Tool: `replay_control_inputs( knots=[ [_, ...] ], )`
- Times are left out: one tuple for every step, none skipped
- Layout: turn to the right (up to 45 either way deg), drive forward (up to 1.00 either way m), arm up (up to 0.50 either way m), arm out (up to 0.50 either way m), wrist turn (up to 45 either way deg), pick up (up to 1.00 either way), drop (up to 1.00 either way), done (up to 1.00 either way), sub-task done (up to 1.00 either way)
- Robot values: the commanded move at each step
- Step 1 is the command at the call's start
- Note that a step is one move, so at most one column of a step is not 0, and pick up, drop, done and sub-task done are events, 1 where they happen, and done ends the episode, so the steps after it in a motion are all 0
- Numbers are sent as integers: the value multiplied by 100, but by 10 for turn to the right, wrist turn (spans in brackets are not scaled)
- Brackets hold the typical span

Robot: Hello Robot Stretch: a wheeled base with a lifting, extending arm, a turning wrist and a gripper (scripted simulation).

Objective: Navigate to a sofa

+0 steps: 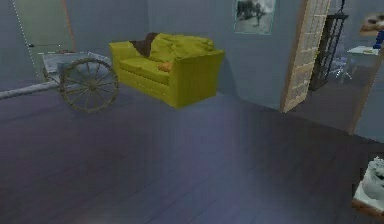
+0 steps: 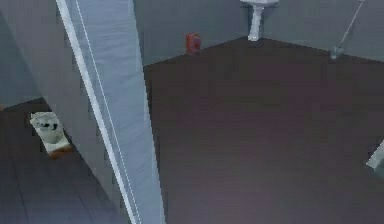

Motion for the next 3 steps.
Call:
replay_control_inputs(
  knots=[
    [-450, 0, 0, 0, 0, 0, 0, 0, 0],
    [-420, 0, 0, 0, 0, 0, 0, 0, 0],
    [0, 10, 0, 0, 0, 0, 0, 0, 0]
  ],
)
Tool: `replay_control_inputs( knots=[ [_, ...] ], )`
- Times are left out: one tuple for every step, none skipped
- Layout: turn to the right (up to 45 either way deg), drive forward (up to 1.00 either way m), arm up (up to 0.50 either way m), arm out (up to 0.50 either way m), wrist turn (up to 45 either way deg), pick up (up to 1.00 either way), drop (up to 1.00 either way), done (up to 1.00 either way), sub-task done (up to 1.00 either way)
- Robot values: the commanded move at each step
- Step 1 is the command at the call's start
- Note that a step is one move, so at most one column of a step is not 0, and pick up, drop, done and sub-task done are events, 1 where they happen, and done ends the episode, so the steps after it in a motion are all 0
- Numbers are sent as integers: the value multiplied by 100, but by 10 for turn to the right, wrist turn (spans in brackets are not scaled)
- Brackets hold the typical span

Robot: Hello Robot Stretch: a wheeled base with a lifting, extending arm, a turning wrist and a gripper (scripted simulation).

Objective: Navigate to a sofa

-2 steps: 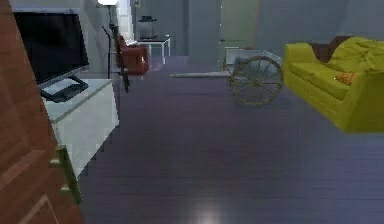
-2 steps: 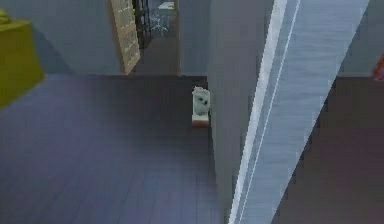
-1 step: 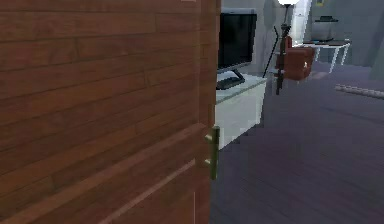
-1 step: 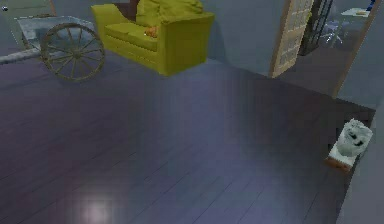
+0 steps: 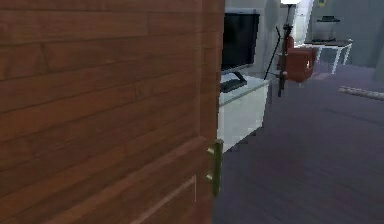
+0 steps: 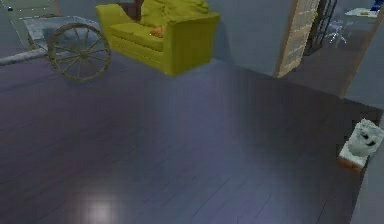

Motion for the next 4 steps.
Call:
replay_control_inputs(
  knots=[
    [450, 0, 0, 0, 0, 0, 0, 0, 0],
    [270, 0, 0, 0, 0, 0, 0, 0, 0],
    [0, 40, 0, 0, 0, 0, 0, 0, 0],
    [210, 0, 0, 0, 0, 0, 0, 0, 0]
  ],
)
